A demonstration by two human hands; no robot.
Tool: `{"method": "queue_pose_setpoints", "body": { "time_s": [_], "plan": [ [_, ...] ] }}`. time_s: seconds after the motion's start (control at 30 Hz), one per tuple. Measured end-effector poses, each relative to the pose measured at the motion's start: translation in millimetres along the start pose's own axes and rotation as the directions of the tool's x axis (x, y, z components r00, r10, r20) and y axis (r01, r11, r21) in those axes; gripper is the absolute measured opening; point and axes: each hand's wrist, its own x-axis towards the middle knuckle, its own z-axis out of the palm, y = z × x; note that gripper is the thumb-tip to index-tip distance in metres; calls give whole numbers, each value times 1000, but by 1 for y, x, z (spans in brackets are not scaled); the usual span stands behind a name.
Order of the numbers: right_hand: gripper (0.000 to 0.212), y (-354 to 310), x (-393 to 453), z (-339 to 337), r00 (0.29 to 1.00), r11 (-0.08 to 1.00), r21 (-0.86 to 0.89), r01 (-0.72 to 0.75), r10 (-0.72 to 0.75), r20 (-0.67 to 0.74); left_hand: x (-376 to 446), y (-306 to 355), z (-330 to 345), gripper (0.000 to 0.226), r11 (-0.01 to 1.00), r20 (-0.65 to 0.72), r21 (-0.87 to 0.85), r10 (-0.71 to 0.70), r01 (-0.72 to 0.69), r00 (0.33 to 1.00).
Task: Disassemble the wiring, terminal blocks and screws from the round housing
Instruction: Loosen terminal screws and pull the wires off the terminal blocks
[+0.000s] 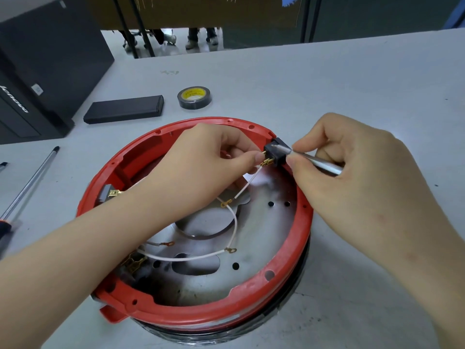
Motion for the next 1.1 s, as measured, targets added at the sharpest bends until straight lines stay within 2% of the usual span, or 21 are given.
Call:
{"method": "queue_pose_setpoints", "body": {
  "time_s": [0.17, 0.3, 0.4, 0.47, 0.57, 0.7, 0.9, 1.03, 1.1],
  "plan": [
    [9, -2, 12, -11, 998, 998, 64, 9, -13, 55, -3, 0, 1, 14, 992, -64, 111, 64, -57, 996],
    [10, 3, 24, -20, 996, 961, 275, -7, -19, 92, -2, 0, 2, 16, 980, -116, 188, 86, -63, 990],
    [9, 9, 31, -15, 987, 833, 537, -138, 72, 141, -2, 2, 2, 14, 980, -132, 191, 86, -60, 988],
    [11, 11, 34, -7, 979, 758, 621, -200, 136, 150, -3, 4, 3, 12, 979, -132, 192, 95, -69, 987],
    [25, 9, 37, 5, 991, 831, 541, -130, 129, 41, -4, 5, 3, 12, 974, -132, 216, 98, -68, 986],
    [30, 0, 41, 13, 996, 928, 370, 30, 2, -86, -4, 2, 4, 12, 972, -162, 224, 113, -75, 980],
    [22, 0, 41, 15, 988, 930, 334, 153, -135, -77, -4, -1, 5, 16, 923, -206, 361, 217, -132, 954],
    [20, 0, 38, 18, 971, 941, 242, 236, -216, -106, -2, 4, 3, 13, 967, -133, 238, 126, -91, 983],
    [20, -1, 40, 19, 965, 947, 195, 256, -239, -107, -1, 3, 4, 15, 965, -131, 246, 131, -96, 983]
  ]
}}
